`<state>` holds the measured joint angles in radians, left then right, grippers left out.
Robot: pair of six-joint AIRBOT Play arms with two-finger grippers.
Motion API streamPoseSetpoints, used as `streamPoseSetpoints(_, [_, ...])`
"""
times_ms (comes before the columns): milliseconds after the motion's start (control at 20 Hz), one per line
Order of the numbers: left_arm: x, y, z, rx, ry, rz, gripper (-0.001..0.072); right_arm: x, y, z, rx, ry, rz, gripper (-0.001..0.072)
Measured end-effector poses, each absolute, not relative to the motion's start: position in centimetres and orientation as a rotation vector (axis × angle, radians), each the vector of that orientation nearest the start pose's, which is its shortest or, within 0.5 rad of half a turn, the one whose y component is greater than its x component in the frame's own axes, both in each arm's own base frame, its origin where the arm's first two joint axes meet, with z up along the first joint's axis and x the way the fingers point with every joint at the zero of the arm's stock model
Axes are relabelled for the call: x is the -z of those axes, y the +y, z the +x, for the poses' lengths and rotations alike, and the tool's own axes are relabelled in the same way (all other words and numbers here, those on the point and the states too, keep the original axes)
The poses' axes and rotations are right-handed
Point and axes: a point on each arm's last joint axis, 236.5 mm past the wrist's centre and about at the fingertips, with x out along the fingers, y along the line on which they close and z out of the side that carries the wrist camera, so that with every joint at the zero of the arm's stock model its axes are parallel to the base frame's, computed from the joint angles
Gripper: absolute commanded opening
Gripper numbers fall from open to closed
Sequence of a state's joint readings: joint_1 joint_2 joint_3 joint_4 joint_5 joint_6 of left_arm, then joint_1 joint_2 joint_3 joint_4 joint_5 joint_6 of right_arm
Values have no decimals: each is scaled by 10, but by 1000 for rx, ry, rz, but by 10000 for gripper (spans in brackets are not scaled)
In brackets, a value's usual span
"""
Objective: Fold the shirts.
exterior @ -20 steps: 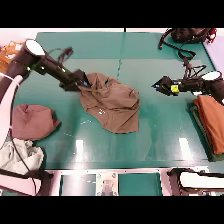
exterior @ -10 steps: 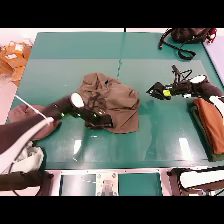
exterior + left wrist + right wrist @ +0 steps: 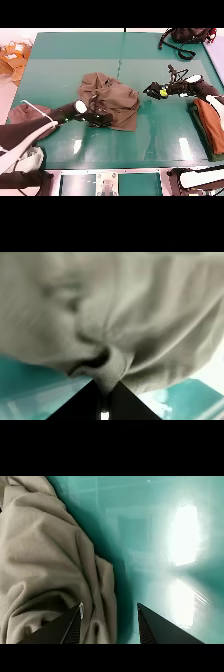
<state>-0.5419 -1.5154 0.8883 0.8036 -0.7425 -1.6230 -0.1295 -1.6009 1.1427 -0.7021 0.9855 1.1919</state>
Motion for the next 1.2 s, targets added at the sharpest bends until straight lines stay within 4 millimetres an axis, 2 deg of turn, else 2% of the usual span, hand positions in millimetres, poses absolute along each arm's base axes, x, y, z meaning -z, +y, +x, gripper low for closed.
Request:
streamPoseSetpoints(100, [105, -265, 288, 421, 1524, -444, 30, 53, 95, 446, -378, 1198, 668, 453])
streamPoseSetpoints(250, [93, -198, 297, 360, 1544, -373, 30, 55, 104, 444, -395, 1209, 658, 453])
streamPoseSetpoints(350, [89, -161, 295, 331, 1578, -349, 30, 59, 121, 439, -424, 1231, 641, 453])
streamPoseSetpoints(500, [86, -126, 297, 304, 1585, -337, 30, 71, 162, 425, -494, 1291, 608, 452])
streamPoseSetpoints(700, [85, -102, 299, 288, 1581, -334, 30, 88, 226, 401, -591, 1370, 605, 433])
streamPoseSetpoints(800, [85, -96, 299, 289, 1582, -326, 30, 94, 251, 394, -614, 1385, 632, 342])
streamPoseSetpoints(850, [85, -95, 299, 290, 1581, -323, 30, 97, 261, 393, -619, 1392, 651, 261])
streamPoseSetpoints(900, [85, -93, 299, 293, 1580, -319, 30, 100, 269, 392, -621, 1393, 672, 38])
streamPoseSetpoints(950, [85, -93, 300, 294, 1578, -315, 29, 103, 274, 392, -628, 1392, 684, 15])
streamPoseSetpoints(1100, [69, -91, 312, 310, 1543, -291, 29, 86, 282, 401, -688, 1350, 733, 14])
streamPoseSetpoints(1200, [37, -89, 333, 328, 1467, -256, 29, 47, 275, 417, -742, 1275, 770, 14])
